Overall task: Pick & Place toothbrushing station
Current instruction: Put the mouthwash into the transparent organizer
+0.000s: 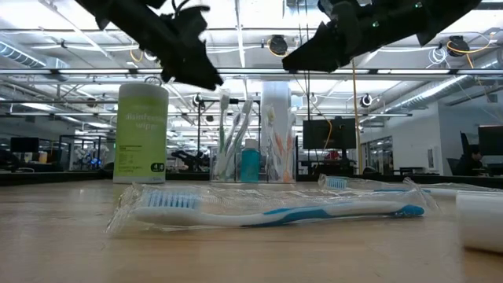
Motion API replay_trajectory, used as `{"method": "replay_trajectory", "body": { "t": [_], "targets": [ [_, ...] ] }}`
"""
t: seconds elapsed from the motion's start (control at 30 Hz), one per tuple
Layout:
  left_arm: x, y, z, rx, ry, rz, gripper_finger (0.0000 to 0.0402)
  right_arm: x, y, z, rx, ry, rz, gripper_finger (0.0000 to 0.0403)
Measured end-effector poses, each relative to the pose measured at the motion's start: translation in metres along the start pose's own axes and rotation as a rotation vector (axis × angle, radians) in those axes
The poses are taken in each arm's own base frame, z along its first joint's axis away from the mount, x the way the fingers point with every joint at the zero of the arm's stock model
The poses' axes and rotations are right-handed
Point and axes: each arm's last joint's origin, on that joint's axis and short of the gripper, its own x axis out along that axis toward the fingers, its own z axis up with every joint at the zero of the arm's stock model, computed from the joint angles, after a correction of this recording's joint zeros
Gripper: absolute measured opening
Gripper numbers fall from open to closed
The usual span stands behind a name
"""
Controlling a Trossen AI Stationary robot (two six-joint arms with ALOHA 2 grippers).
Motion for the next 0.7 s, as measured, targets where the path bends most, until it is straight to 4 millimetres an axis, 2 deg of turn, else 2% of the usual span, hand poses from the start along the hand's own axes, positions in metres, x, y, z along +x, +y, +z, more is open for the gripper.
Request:
{"method": "replay_trajectory", "body": {
  "t": [0.37, 0.5, 0.7],
  "targets": [
    [-0.013, -0.048, -0.001, 0.244, -0.081, -0.409, 0.0177, -0.01, 0.035, 0.012, 0.086, -0.106, 0.129, 0.0142],
    [-0.015, -0.056, -0.002, 0.328, -0.112, -0.429, 0.0177, -0.015, 0.052, 0.012, 0.137, -0.098, 0.192, 0.0142],
    [-0.015, -0.056, 0.002, 0.392, -0.166, -0.422, 0.0177, -0.018, 0.086, 0.007, 0.283, -0.033, 0.29, 0.0142]
  ]
}}
